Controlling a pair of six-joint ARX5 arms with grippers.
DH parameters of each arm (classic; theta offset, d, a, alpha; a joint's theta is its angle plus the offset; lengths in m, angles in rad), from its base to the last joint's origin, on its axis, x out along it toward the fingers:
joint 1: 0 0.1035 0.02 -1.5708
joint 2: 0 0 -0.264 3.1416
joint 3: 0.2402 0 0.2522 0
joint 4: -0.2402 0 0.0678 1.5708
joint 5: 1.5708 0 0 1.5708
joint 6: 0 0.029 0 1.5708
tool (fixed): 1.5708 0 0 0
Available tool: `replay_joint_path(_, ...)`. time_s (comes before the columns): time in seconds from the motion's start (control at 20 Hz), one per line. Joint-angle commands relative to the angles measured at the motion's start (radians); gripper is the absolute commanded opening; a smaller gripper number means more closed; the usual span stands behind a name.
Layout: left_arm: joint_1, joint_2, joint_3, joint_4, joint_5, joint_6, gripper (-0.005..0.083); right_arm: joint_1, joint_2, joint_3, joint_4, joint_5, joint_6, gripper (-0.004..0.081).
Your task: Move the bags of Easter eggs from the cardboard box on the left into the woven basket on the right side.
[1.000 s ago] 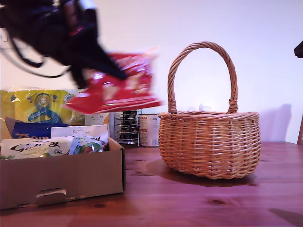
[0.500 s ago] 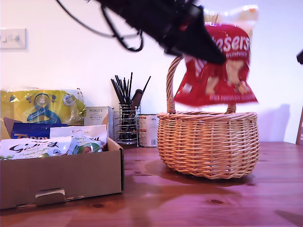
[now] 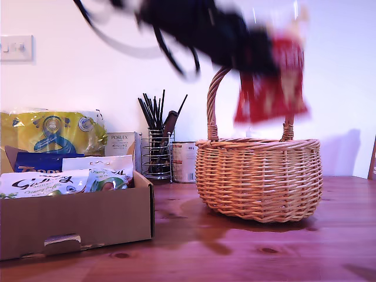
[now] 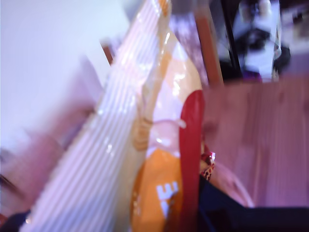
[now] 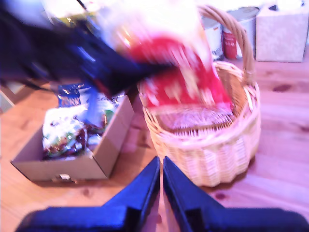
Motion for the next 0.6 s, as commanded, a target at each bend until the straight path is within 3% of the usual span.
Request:
replay_joint_path(0.0,-0.010,0.016,-0.005,0.046,-0.036,-0.007,0.0024,0.008,0.000,-0.009,-0.008,0.001,-0.004,-0.0012)
replay_joint_path(0.35,-0.010,0.043,-0.005,-0.049,-0.190,-0.006,0.0024,0.008,0.000,-0.009,-0.017,0.001,-0.032,-0.0012)
replay_joint_path(0.55,-0.008,0.040,-0.005,-0.148,-0.204,-0.006,0.0024,0.008,0.000,-0.009,-0.017,0.001,-0.032,-0.0012)
